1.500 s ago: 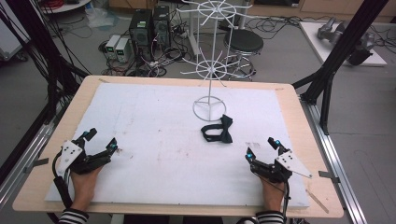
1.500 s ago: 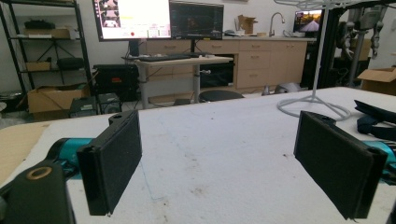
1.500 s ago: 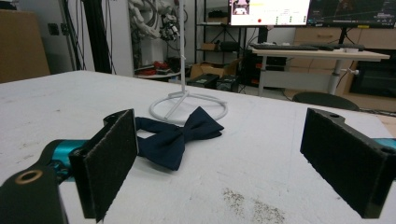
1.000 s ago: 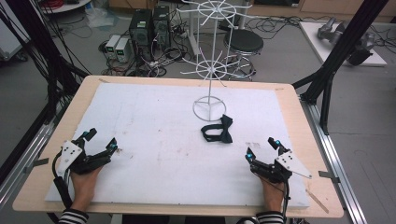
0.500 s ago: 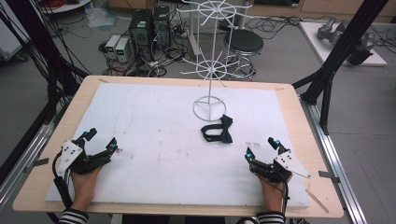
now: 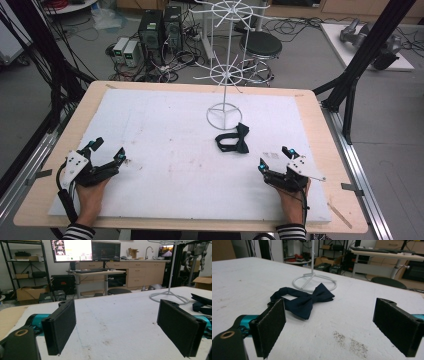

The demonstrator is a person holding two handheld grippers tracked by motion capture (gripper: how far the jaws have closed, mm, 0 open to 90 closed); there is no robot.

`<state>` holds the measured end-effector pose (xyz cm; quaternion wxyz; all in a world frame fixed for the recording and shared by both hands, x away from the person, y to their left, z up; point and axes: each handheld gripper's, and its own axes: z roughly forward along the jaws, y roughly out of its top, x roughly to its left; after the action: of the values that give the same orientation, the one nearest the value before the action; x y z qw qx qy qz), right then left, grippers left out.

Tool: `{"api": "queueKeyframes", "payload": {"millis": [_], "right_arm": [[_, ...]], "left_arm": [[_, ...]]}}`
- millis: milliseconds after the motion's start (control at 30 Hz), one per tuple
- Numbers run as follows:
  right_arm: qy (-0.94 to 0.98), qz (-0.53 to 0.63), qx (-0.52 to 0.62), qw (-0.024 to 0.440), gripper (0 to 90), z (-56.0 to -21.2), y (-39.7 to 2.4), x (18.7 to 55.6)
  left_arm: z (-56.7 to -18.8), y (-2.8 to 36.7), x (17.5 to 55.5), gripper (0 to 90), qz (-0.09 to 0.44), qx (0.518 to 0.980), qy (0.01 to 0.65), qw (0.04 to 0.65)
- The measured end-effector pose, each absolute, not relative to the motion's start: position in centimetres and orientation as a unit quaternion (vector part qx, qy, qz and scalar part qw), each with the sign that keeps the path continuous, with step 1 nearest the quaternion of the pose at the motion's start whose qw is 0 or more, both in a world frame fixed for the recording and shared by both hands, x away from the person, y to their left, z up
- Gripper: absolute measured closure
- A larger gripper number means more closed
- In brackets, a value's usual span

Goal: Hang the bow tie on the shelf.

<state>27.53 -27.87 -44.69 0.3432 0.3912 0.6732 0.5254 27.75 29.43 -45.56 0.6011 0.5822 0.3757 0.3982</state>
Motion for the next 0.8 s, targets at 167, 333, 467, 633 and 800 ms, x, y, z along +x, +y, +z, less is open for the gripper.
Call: {"api": "queueKeyframes", "payload": {"millis": [167,333,467,633,800], "right_arm": [[0.688,0.515,0.387,0.334,10.3,-43.6,-27.2,28.1],[0.702,0.500,0.384,0.330,10.3,-42.0,-26.2,29.0],[0.708,0.495,0.381,0.328,10.3,-41.5,-25.7,29.3],[0.721,0.481,0.376,0.326,10.3,-40.8,-24.9,30.1],[0.732,0.467,0.384,0.313,10.3,-40.6,-24.1,30.8]], "left_arm": [[-45.6,29.4,27.8,15.9,0.398,0.582,0.375,0.601],[-45.6,29.4,27.8,15.9,0.398,0.582,0.375,0.601],[-45.6,29.4,27.8,15.9,0.398,0.583,0.375,0.601],[-45.6,29.4,27.8,15.9,0.398,0.582,0.376,0.601],[-45.6,29.4,27.8,16.0,0.398,0.583,0.377,0.600]]}}
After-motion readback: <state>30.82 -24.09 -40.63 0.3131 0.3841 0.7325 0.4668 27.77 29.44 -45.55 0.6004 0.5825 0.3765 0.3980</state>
